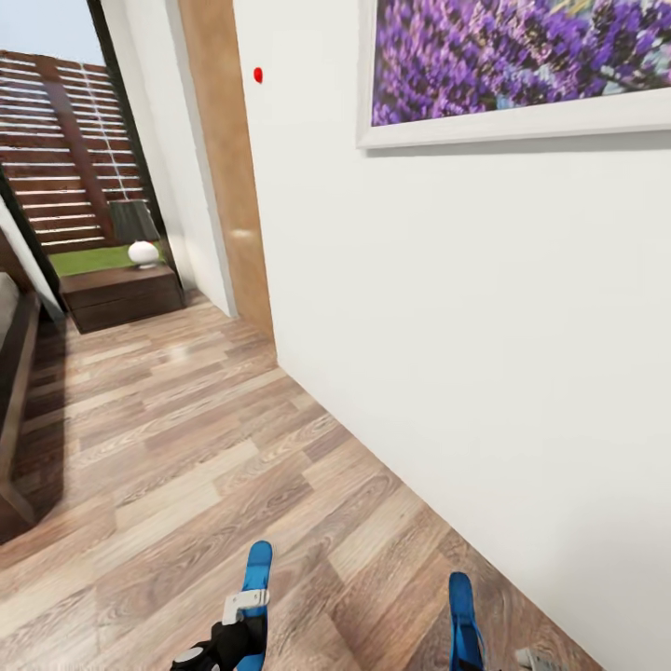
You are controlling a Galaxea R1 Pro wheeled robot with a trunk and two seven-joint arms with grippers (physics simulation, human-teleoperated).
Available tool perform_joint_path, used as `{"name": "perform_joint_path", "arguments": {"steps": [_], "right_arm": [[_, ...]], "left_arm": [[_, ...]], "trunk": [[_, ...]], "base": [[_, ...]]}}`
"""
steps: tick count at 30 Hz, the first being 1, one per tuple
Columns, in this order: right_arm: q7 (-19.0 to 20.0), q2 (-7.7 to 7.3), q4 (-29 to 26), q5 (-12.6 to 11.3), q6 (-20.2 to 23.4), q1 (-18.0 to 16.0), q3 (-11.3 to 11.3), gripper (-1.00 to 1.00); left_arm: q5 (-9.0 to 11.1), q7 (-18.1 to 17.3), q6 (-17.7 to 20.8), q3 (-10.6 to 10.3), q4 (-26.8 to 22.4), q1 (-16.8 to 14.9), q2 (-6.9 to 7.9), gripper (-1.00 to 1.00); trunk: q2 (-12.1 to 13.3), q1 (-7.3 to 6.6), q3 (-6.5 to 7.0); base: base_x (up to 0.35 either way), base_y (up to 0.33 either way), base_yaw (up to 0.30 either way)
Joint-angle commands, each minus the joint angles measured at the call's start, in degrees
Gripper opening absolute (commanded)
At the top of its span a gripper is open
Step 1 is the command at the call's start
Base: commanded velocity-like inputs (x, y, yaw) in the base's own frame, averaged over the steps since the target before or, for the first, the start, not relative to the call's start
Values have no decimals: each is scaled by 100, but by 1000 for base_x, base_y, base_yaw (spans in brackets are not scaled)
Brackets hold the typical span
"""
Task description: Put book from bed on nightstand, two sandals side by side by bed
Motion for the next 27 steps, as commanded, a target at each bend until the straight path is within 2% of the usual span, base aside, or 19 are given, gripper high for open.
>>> {"name": "perform_joint_path", "arguments": {"steps": [1,5,9,18,24,27], "right_arm": [[-17,40,-5,18,-3,-1,-43,-100],[-42,75,-19,34,22,-1,-41,-100],[-31,73,-38,189,59,-1,-47,-100],[-41,72,-35,217,55,-1,-49,-100],[-13,72,-30,217,57,-1,-49,-100],[-11,72,-30,217,58,-1,-49,-100]], "left_arm": [[59,3,-26,-47,10,-6,3,-100],[59,3,-26,-47,15,-6,3,-100],[59,3,-26,-47,16,-6,3,-100],[46,-10,-34,-47,171,-6,3,-100],[20,-440,-27,-56,204,-6,14,-100],[18,-488,-26,-56,211,-6,52,-100]], "trunk": [[-2,-1,-5],[-2,-1,-5],[-2,-1,-5],[-2,-1,-5],[-2,-1,-5],[-2,-1,-5]], "base": [[0,0,293],[0,0,293],[0,0,293],[0,0,293],[0,0,293],[0,0,293]]}}
